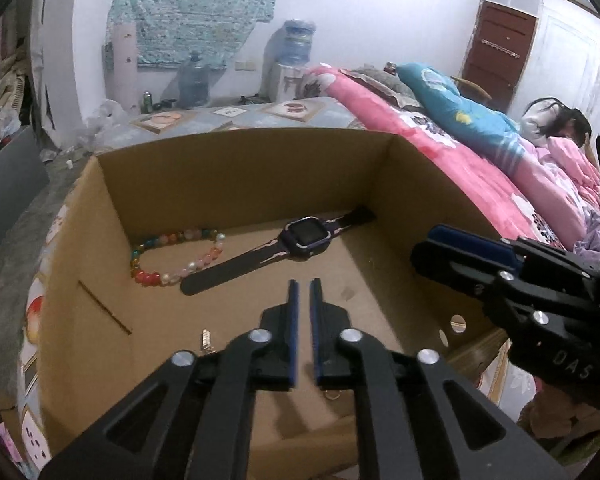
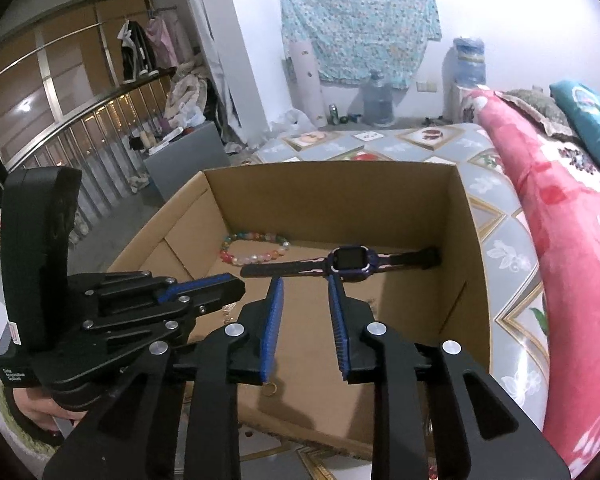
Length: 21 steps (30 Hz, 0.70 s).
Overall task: Organize jewelry
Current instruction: 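Carry the gold charm into the box and open the right tool, then withdraw both tools from the box toward the table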
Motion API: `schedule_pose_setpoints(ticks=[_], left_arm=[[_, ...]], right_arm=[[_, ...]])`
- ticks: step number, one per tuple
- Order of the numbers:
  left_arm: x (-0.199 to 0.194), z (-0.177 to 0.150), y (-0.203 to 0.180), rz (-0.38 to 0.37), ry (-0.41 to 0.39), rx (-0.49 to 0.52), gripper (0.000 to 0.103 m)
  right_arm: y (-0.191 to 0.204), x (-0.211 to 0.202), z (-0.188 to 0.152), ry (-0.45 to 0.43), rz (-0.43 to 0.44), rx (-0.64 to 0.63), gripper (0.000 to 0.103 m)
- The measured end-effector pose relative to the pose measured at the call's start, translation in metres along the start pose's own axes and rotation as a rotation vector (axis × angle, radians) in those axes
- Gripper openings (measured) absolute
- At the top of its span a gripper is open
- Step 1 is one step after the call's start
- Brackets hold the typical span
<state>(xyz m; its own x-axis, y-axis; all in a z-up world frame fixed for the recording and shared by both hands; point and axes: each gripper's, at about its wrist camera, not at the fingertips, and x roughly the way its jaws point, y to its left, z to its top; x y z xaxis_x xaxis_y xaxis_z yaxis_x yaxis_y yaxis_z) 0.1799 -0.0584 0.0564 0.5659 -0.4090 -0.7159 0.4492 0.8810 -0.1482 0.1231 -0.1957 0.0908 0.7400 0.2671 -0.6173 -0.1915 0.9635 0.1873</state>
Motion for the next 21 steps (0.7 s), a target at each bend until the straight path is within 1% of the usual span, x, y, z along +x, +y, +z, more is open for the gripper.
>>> schedule_pose_setpoints(ticks=[1,3,8,10,12,17,21], left_arm=[[-0.003,-0.001,0.001,0.011,-0.008,0.0,0.015],[-0.012,-0.002,0.001,0.031,-0.029,0.003,0.018],[-0.034,-0.007,-0.001,0.043,-0.073,0.004,0.023],[-0.044,-0.011,-0.003,0.048,-0.091,0.009,0.029],[-0.057,-0.017,-0.005,0.054,-0.116,0.014,0.032],[-0.087,-0.039,-0.009,0.027,-0.175,0.014,0.042],[-0.106,-0.065,-0.011,0.002,-0.203,0.025,0.048]], right_arm=[[0.0,-0.002,0.0,-0.005,0.002,0.001,0.025],[0.001,-0.006,0.0,-0.017,0.008,0.004,0.027],[0.002,-0.026,-0.001,-0.063,0.041,0.018,0.031],[0.003,-0.034,-0.002,-0.08,0.057,0.028,0.034],[0.004,-0.047,-0.005,-0.11,0.071,0.034,0.035],[-0.002,-0.086,-0.019,-0.189,0.094,0.048,0.039],[-0.014,-0.107,-0.034,-0.197,0.077,0.058,0.039]])
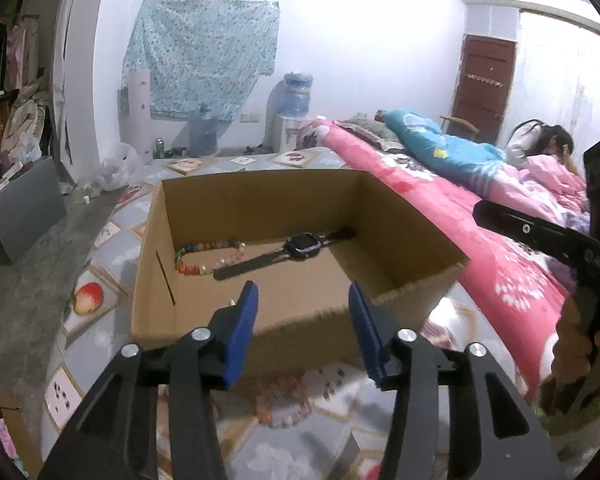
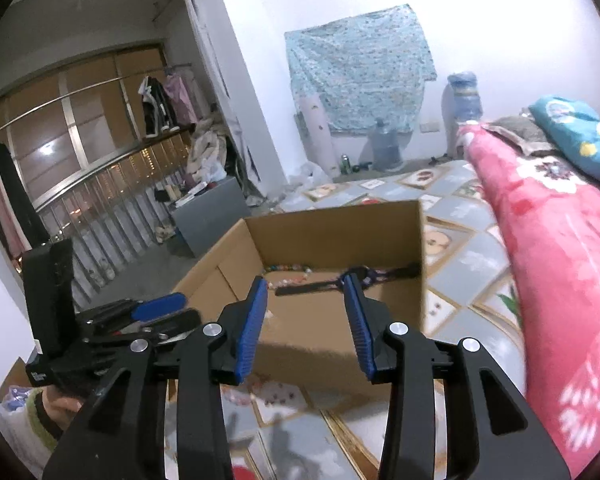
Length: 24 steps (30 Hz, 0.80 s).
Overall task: Organize jewelry
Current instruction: 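Withdraw both tools from the box toward the table, then close the left tool on the small gold ring on the table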
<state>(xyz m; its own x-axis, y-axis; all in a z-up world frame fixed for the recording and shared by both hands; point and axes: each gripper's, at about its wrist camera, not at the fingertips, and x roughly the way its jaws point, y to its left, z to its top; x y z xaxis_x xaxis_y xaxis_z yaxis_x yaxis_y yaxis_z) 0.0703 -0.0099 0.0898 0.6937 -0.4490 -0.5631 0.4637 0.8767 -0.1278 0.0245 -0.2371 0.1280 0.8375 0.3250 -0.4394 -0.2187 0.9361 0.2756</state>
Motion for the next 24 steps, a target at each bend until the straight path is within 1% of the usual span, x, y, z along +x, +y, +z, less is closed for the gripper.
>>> schedule_pose_setpoints(ticks=[5,7,9,11,13,14,17,18,21,24], left_arm=[[-0.014,-0.031,-0.006,-0.057,0.006,0.006,0.052],[-0.014,-0.046,-0.011,-0.094,0.034,0.004,0.052],[-0.01,-0.057,-0.017,-0.114,0.062,0.009,0.052],[-0.002,-0.069,-0.025,-0.136,0.096,0.019,0.052],[0.006,-0.077,-0.033,-0.147,0.122,0.037,0.052],[0.011,-0.079,-0.037,-0.152,0.13,0.048,0.052],[0.026,-0.085,-0.048,-0.183,0.146,0.08,0.052],[0.034,-0.086,-0.051,-0.198,0.16,0.091,0.052],[0.053,-0.085,-0.059,-0.222,0.186,0.119,0.052],[0.074,-0.084,-0.072,-0.231,0.223,0.176,0.045]], right_arm=[[-0.013,-0.016,-0.02,0.047,-0.051,0.007,0.039],[-0.015,-0.02,-0.03,0.071,-0.059,0.014,0.039],[-0.017,-0.02,-0.04,0.099,-0.065,0.013,0.039],[-0.019,-0.017,-0.054,0.135,-0.068,0.019,0.038],[-0.021,-0.013,-0.069,0.173,-0.059,0.039,0.035],[-0.02,-0.006,-0.078,0.204,-0.064,0.041,0.032],[-0.017,0.007,-0.099,0.26,-0.084,0.033,0.026],[-0.017,0.011,-0.104,0.273,-0.085,0.034,0.024],[-0.018,0.02,-0.116,0.298,-0.093,0.045,0.022],[-0.023,0.025,-0.121,0.311,-0.091,0.059,0.021]])
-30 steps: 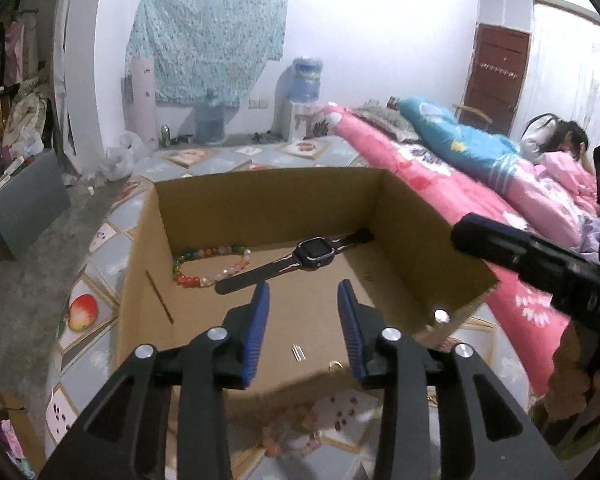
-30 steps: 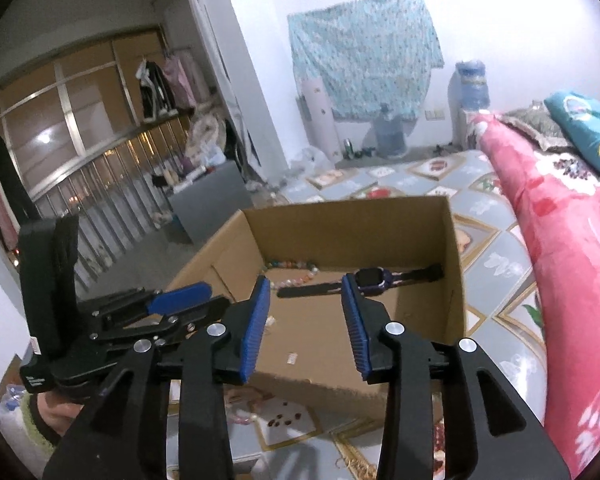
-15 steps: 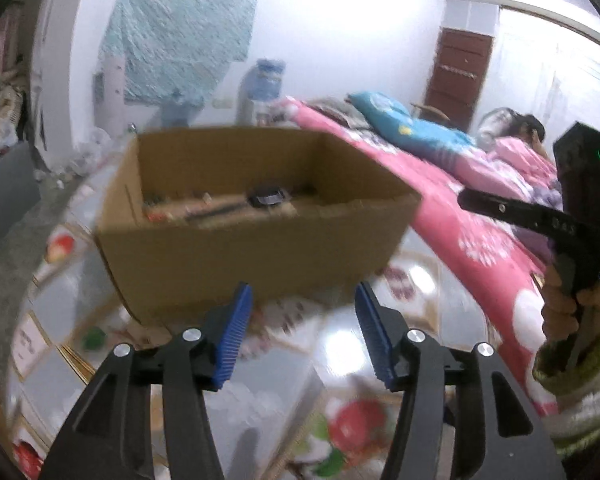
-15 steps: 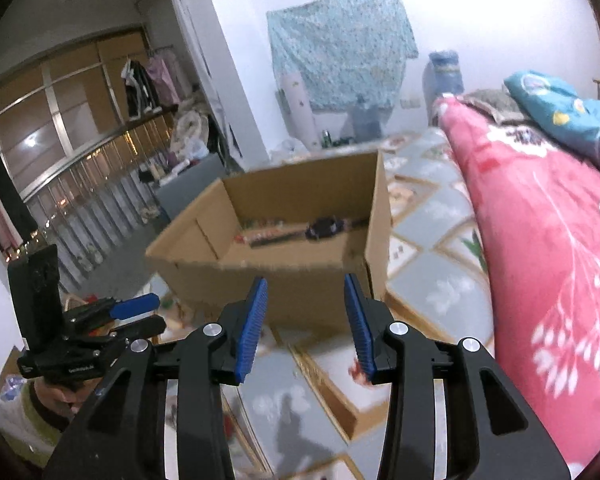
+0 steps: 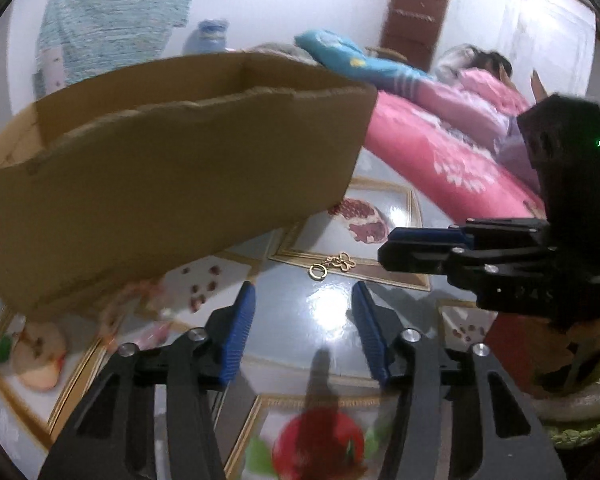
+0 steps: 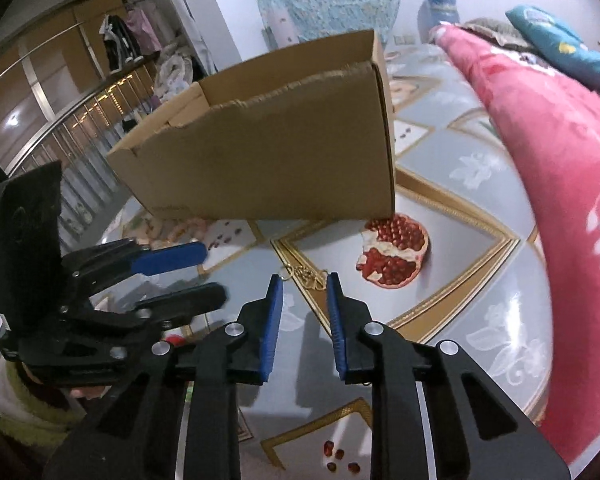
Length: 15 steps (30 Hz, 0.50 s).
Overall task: Organize jewelry
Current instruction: 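Close the left tool on the small gold ring on the table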
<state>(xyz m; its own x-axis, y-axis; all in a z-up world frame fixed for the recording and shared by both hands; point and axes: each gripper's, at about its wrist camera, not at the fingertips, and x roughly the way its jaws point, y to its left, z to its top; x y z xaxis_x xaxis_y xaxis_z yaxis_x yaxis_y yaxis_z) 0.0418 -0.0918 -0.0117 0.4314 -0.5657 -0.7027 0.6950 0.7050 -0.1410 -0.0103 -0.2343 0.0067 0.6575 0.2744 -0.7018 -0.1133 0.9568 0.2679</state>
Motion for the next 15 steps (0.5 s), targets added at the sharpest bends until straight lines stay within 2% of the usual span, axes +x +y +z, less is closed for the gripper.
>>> schedule_pose_setpoints(ticks=[5,7,15], left_arm=[[0.023,0.009,-0.009,0.0,0.039,0.071,0.037],[0.033,0.012,-0.011,0.009,0.062,0.083,0.031],[0.044,0.017,-0.014,0.021,0.06,0.123,0.02]], right_arm=[[-0.007,0.005,-0.006,0.005,-0.003,0.007,0.02],[-0.01,0.007,-0.005,0.007,0.003,0.016,0.02],[-0.02,0.009,-0.006,0.004,0.004,0.038,0.018]])
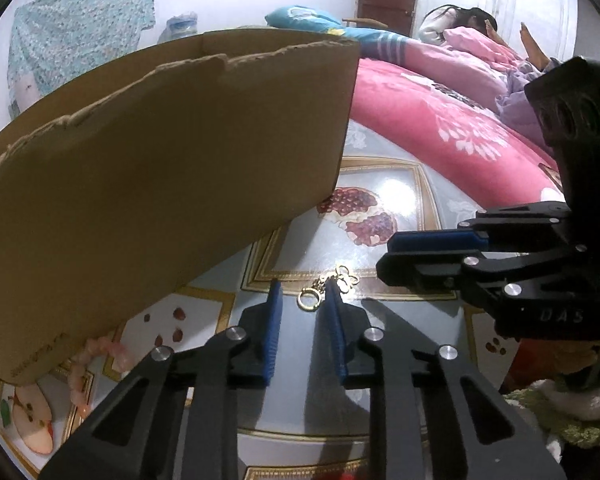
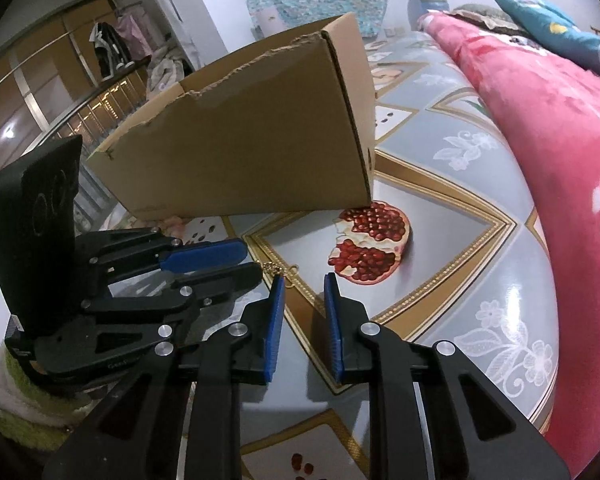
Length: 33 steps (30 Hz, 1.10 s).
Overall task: Organize jewelry
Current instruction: 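Close the left tool on the small gold ring on the table, then lift the gold ring with the left tool and carry it to the box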
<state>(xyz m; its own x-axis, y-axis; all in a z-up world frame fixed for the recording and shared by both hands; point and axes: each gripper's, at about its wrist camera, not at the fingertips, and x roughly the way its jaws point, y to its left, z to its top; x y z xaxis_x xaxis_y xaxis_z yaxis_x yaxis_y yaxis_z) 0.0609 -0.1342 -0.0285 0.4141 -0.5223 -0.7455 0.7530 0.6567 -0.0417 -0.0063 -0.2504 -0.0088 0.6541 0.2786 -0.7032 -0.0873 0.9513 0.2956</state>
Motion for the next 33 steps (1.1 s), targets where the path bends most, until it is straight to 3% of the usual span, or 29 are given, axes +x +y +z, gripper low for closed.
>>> schedule_pose_setpoints(ticks=[7,14,26,33], left_arm=[[0.002,0.001,-0.007,0.02,-0.003,0.052,0.014],[-0.002,-0.003,-0.006,0.022,-0.006,0.039,0.01],[-0.019,-0.022,0.01,0.061,-0.015,-0.041,0.01],[-0.024,-0.028,0.019,0.05,-0.024,-0.072,0.01]], right_arm=[[-0.003,-0.004,-0.002,-0.014,0.0,0.0,0.017],[0.002,-0.006,-0.001,-0.027,-0.002,-0.028,0.016],[0.042,0.019,0.007,-0.002,-0.067,-0.275,0.016],[0.046,0.023,0.008,0.023,-0.111,-0.339,0.016]])
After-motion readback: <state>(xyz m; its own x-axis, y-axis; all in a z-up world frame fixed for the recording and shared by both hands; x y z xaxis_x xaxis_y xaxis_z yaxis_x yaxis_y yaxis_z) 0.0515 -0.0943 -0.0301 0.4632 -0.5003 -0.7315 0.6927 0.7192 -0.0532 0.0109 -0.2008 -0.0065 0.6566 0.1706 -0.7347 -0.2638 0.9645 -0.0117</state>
